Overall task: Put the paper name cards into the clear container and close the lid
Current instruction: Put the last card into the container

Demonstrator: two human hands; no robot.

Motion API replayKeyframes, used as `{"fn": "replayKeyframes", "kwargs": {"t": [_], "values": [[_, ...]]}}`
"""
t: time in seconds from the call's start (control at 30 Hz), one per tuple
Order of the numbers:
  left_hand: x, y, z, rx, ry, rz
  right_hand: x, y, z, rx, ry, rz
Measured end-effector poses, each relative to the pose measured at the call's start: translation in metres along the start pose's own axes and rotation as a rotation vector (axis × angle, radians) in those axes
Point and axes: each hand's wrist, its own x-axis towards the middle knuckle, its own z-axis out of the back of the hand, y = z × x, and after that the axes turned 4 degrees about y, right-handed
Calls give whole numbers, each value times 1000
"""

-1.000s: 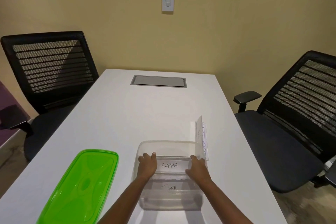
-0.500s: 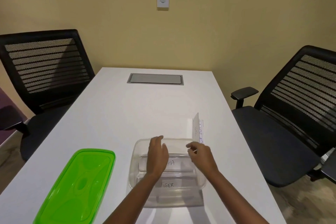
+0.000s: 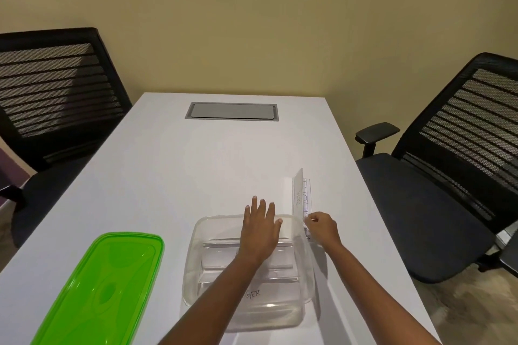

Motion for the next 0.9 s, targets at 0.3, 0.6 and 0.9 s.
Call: {"fn": "replayKeyframes", "kwargs": {"t": [0.3, 0.6, 0.9], "values": [[7, 9, -9, 9, -16, -31, 17, -6, -16, -96, 10, 14], [-6, 1, 6, -212, -121, -46, 5, 5, 18, 159, -99, 36], [-29, -28, 30, -747, -234, 52, -48, 35, 35, 549, -3, 216]]}}
